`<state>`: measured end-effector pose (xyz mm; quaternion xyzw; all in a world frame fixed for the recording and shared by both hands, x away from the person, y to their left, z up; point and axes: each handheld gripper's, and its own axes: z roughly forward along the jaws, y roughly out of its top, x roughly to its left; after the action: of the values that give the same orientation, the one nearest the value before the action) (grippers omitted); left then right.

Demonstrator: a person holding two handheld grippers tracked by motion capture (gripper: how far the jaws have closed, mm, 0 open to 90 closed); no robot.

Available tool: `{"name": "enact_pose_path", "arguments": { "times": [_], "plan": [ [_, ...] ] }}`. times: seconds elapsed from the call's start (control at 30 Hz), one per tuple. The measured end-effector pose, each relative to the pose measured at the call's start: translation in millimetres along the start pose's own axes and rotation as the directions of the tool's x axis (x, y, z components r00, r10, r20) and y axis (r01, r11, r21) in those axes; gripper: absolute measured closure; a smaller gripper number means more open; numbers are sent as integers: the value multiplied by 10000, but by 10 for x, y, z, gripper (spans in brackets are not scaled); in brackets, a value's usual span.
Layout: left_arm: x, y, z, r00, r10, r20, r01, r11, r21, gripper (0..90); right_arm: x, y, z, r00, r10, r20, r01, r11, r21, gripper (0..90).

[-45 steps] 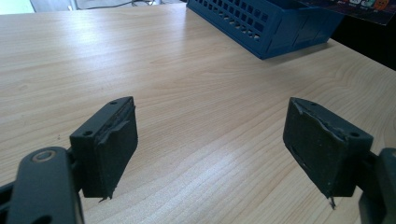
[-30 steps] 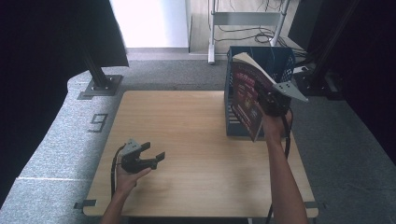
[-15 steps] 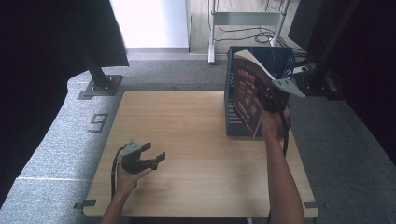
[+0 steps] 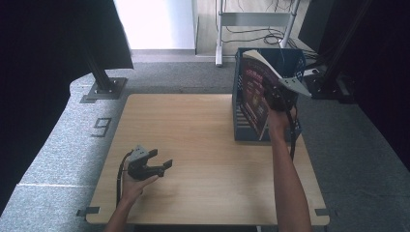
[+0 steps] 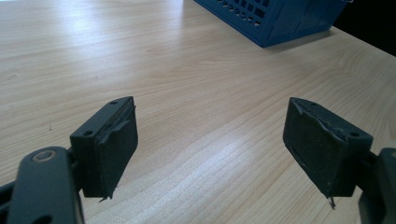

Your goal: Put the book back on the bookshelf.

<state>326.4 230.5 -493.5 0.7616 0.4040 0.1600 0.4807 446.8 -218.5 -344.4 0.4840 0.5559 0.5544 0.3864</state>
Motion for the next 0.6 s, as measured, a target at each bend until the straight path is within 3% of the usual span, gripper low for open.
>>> {"name": "enact_pose_path", "arguments": {
  "times": [0.6],
  "plan": [
    [27, -8, -13, 10000, -80, -33, 80, 10000, -37, 178, -10, 20, 142, 9996, 62, 271, -58, 9999, -120, 820]
  ]
}}
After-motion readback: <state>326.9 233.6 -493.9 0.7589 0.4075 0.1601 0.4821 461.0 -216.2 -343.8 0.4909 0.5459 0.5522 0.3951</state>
